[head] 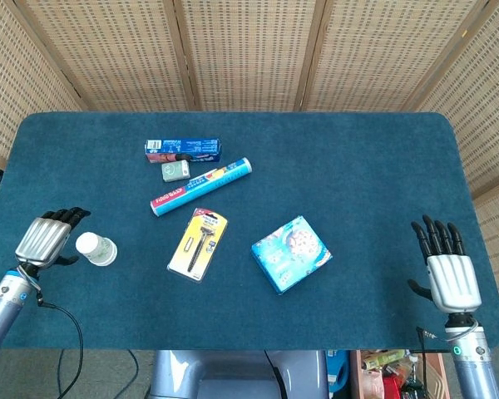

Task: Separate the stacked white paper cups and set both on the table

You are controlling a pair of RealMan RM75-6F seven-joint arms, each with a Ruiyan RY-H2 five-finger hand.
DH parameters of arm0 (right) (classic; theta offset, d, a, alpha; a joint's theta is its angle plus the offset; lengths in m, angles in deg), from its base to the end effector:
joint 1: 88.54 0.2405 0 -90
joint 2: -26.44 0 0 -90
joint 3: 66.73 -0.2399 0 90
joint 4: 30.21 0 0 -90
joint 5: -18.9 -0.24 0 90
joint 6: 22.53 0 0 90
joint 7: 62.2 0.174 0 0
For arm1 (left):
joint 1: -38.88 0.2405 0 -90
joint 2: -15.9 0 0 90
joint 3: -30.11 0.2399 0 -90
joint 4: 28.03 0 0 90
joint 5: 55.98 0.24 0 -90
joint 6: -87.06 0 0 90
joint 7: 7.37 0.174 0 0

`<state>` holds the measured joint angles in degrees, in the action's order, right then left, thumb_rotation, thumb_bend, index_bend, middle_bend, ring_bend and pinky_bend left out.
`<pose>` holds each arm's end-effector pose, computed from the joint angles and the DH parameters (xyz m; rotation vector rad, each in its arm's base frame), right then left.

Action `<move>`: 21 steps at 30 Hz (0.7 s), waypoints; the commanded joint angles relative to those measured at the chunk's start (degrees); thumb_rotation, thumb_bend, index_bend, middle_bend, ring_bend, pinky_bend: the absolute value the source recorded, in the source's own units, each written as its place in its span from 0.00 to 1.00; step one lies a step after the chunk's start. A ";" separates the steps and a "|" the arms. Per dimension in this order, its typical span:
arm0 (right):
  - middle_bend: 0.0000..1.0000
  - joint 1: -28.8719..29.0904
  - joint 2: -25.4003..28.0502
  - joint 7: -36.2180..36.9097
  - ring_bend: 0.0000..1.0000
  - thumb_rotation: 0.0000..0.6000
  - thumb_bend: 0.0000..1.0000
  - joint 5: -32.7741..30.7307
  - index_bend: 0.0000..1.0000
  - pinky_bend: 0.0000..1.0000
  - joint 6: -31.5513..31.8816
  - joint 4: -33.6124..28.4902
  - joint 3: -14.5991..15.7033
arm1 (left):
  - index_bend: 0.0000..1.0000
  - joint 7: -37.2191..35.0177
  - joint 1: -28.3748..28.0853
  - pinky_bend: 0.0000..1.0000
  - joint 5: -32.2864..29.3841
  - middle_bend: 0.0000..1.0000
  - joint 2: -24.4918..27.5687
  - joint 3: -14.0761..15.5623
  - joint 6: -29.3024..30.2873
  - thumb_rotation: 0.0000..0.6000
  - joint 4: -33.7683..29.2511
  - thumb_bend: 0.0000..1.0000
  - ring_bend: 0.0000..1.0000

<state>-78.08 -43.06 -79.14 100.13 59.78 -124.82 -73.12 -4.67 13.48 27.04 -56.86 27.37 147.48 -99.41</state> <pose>-0.2735 -0.2527 0.0978 1.4265 -0.7595 0.8268 -0.3203 0.3342 0.0654 -1.7634 -0.7692 -0.6344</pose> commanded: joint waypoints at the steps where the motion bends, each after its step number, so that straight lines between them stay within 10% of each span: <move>1: 0.00 0.08 0.00 0.12 0.00 1.00 0.00 -0.19 0.00 0.00 -0.27 0.14 -0.06 | 0.21 -0.91 -0.63 0.32 0.45 0.24 -0.79 0.27 -0.68 1.00 0.79 0.13 0.26; 13: 0.00 0.12 0.30 1.23 0.00 1.00 0.00 -1.33 0.00 0.00 -0.78 0.34 -0.58 | 0.52 -4.21 -1.62 0.45 2.26 0.51 -2.01 1.08 -0.30 1.00 1.81 0.13 0.46; 21: 0.00 0.38 0.32 1.60 0.00 1.00 0.00 -1.29 0.00 0.00 -1.35 0.51 -0.52 | 0.54 -11.23 -0.69 0.46 1.56 0.53 -0.72 -0.54 3.36 1.00 -0.12 0.13 0.47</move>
<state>-77.71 -42.73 -77.55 98.82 58.42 -124.32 -73.64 -11.41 12.19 28.77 -58.15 27.86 148.64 -98.57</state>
